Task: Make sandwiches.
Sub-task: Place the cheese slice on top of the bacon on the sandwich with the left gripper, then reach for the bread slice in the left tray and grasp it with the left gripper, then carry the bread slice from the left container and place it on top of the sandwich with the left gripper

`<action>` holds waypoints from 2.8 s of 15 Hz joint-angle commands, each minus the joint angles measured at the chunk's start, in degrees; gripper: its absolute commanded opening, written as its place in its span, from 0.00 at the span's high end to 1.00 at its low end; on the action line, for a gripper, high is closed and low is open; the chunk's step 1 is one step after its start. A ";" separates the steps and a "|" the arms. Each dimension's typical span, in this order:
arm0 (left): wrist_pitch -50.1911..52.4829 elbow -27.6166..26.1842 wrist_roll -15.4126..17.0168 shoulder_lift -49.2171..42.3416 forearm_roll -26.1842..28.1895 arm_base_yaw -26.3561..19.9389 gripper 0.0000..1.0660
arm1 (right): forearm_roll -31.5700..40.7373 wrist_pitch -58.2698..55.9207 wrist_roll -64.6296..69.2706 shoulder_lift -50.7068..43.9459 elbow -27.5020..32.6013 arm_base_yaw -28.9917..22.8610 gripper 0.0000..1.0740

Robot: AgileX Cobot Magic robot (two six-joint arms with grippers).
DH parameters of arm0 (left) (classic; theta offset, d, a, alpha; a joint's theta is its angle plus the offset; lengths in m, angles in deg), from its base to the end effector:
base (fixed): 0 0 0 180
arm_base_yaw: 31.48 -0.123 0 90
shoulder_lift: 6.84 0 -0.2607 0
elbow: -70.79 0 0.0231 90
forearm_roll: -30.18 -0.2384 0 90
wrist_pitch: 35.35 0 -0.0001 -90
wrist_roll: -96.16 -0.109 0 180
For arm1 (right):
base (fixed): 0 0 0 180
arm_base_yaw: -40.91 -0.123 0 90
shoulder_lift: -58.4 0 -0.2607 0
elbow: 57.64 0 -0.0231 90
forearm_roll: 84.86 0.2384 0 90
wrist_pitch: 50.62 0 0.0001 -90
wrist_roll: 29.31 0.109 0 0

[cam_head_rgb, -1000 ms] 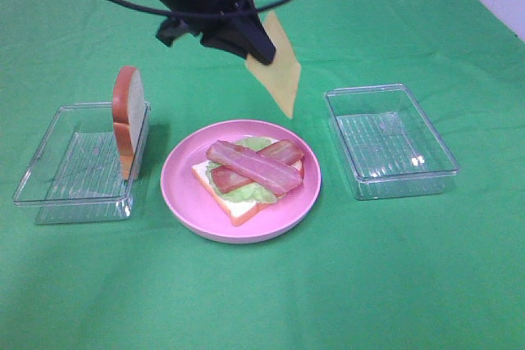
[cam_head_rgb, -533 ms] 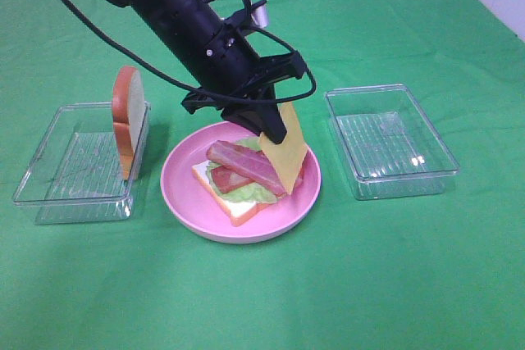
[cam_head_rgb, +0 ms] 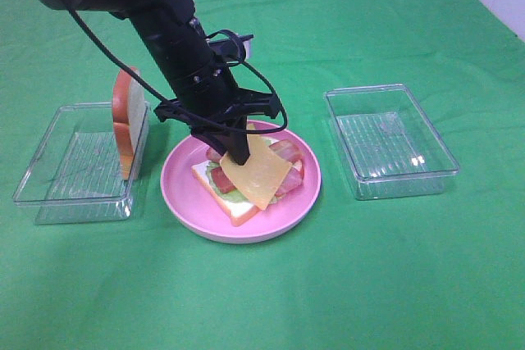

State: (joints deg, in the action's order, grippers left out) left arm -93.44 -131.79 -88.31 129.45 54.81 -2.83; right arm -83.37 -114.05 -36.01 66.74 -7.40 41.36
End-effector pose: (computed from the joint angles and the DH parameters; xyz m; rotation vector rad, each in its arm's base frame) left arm 0.3631 -0.2424 0.1282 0.5627 2.9694 -0.6143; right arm 0.0258 0.0023 0.2470 -0.1174 2.1262 -0.0420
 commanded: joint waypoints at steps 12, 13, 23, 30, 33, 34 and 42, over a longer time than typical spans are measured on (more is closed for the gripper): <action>-17.48 -28.88 11.12 -3.84 -18.33 -3.09 0.06 | 0.11 0.40 -0.23 -1.78 0.17 0.23 0.11; -17.48 -28.76 11.29 -4.81 -18.33 -4.58 0.06 | 0.11 0.40 -0.23 -1.78 0.17 0.23 0.11; -17.25 -8.71 13.18 -8.19 -17.59 -14.90 0.06 | 0.11 0.40 -0.23 -1.78 0.17 0.23 0.11; -11.75 -8.65 14.38 -1.03 -15.53 -14.90 0.06 | 0.11 0.40 -0.23 -1.78 0.17 0.23 0.11; -10.54 -8.65 14.95 0.00 -15.53 -14.90 0.16 | 0.11 0.40 -0.23 -1.78 0.17 0.23 0.11; -10.26 -8.65 15.76 0.00 -15.53 -14.90 0.26 | 0.11 0.40 -0.23 -1.78 0.17 0.23 0.11; -12.55 -8.65 15.70 -2.41 -17.36 -14.90 1.00 | 0.11 0.40 -0.23 -1.78 0.17 0.23 0.11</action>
State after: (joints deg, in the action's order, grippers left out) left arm -104.62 -140.79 -72.89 127.79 37.45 -17.73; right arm -83.37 -114.05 -36.01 66.74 -7.40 41.36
